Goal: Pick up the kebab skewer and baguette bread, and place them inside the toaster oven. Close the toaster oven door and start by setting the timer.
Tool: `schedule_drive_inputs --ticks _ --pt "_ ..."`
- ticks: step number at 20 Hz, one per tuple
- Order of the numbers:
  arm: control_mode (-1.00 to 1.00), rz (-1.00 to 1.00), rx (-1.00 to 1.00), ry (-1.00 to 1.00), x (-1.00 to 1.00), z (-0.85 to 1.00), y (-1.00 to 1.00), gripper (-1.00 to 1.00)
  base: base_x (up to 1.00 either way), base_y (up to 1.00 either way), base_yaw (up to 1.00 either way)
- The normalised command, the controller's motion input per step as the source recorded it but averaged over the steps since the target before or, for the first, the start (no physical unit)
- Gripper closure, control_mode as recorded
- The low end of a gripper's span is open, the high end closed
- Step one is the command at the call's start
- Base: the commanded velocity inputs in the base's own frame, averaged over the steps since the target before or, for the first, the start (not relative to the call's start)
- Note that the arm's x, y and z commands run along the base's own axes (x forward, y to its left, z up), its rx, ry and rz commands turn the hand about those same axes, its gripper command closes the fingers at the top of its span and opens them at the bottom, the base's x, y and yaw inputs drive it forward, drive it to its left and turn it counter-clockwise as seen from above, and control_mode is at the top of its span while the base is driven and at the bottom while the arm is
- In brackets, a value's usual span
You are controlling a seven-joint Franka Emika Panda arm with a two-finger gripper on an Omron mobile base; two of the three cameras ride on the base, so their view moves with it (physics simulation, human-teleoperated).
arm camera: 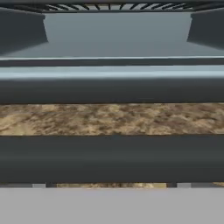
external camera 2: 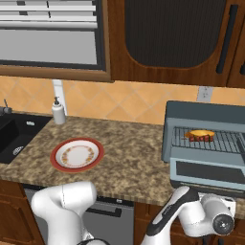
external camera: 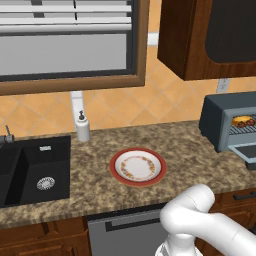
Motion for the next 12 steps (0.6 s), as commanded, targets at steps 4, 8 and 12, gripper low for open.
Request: schedule_drive_inputs --ticks 4,8,12 --pt "-1.00 0.00 0.03 -0.09 0.28 0.55 0.00 -1.00 0.00 0.00 0.00" --pt "-1.00 0.00 0.03 -0.06 0.29 0.64 0.00 -1.00 0.00 0.00 0.00" --pt "-1.00 0.00 0.01 -0.06 0.32 0.71 0.00 -1.00 0.00 0.00 0.00"
